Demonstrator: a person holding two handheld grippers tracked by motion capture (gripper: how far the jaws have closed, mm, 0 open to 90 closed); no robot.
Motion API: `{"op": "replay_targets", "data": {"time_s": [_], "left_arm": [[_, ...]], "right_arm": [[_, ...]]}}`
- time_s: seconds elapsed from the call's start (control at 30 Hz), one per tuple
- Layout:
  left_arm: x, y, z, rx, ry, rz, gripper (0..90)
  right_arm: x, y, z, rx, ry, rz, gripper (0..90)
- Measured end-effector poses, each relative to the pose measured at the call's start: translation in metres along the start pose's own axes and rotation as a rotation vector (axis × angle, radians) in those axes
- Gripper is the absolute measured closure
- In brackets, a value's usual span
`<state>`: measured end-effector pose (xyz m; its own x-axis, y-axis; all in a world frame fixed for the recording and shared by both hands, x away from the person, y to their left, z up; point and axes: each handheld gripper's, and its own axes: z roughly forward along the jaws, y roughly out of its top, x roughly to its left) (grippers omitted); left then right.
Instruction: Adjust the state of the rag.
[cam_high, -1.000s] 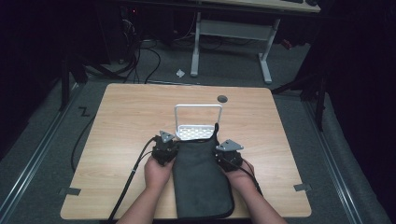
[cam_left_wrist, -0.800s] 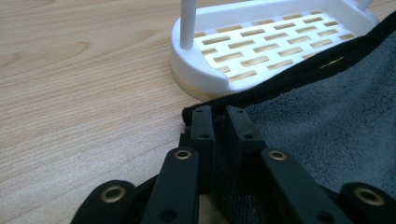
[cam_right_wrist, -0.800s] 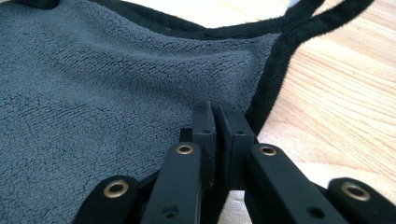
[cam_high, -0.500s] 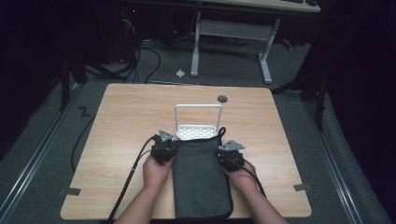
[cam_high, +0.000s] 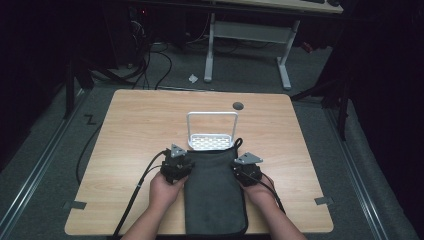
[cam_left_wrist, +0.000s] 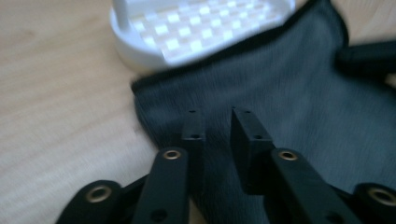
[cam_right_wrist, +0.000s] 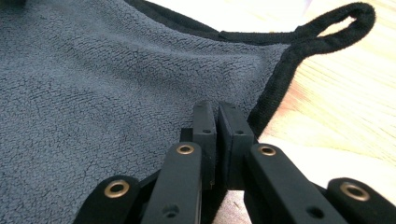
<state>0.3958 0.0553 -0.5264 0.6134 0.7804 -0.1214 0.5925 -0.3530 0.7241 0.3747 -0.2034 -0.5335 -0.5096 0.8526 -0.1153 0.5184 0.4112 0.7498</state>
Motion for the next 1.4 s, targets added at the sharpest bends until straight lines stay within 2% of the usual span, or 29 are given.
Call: {"op": "replay_targets", "data": {"time_s": [0.03,0.13,0.23,0.33,0.5,0.57,0.6,0.67,0.77,0.87,0.97,1.0,1.1,1.17,1.23,1.37,1.4], "left_arm": [[0.0,-0.003,0.0,-0.015,-0.001,0.006,78.1],[0.0,-0.006,-0.003,-0.017,-0.009,0.003,79.4],[-0.003,-0.011,-0.007,-0.02,-0.01,0.033,79.5],[-0.005,-0.018,-0.013,-0.019,-0.032,0.033,79.6],[-0.011,-0.033,-0.029,-0.002,-0.071,0.059,79.5],[-0.011,-0.035,-0.033,0.0,-0.08,0.061,78.4],[-0.008,-0.033,-0.035,-0.007,-0.07,0.058,75.1],[-0.001,-0.03,-0.036,-0.032,-0.054,0.023,68.8],[0.014,-0.024,-0.035,-0.083,-0.032,-0.042,55.5],[0.027,-0.023,-0.027,-0.084,-0.057,-0.118,47.3],[0.03,-0.022,-0.018,-0.074,-0.082,-0.147,43.8],[0.03,-0.022,-0.016,-0.078,-0.084,-0.144,42.9],[0.026,-0.019,-0.011,-0.08,-0.088,-0.139,44.5],[0.022,-0.018,-0.009,-0.076,-0.083,-0.119,51.5],[0.018,-0.017,-0.008,-0.07,-0.067,-0.105,56.2],[0.018,-0.019,-0.008,-0.072,-0.074,-0.104,66.3],[0.018,-0.019,-0.008,-0.077,-0.077,-0.105,67.3]], "right_arm": [[0.0,0.0,0.0,0.001,0.001,-0.002,86.7],[0.002,-0.002,-0.003,0.0,0.007,-0.015,86.7],[0.005,-0.006,-0.009,0.002,0.024,-0.021,86.7],[0.009,-0.011,-0.017,0.005,0.055,-0.023,86.5],[0.017,-0.021,-0.03,0.01,0.112,-0.028,84.9],[0.019,-0.023,-0.034,0.008,0.13,-0.033,81.8],[0.02,-0.024,-0.035,0.003,0.137,-0.032,78.4],[0.018,-0.022,-0.039,-0.026,0.148,-0.02,74.6],[0.013,-0.018,-0.043,-0.075,0.121,0.013,70.5],[0.008,-0.014,-0.042,-0.099,0.096,0.024,64.6],[0.004,-0.01,-0.033,-0.093,0.089,0.041,51.8],[0.003,-0.007,-0.028,-0.086,0.091,0.038,49.0],[0.003,-0.002,-0.016,-0.07,0.106,0.027,41.1],[0.003,-0.001,-0.009,-0.04,0.108,0.021,36.4],[0.003,-0.001,-0.002,0.0,0.096,0.015,35.6],[-0.003,0.0,0.001,0.026,0.132,0.075,38.1],[-0.004,0.0,0.001,0.024,0.135,0.067,39.0]]}}
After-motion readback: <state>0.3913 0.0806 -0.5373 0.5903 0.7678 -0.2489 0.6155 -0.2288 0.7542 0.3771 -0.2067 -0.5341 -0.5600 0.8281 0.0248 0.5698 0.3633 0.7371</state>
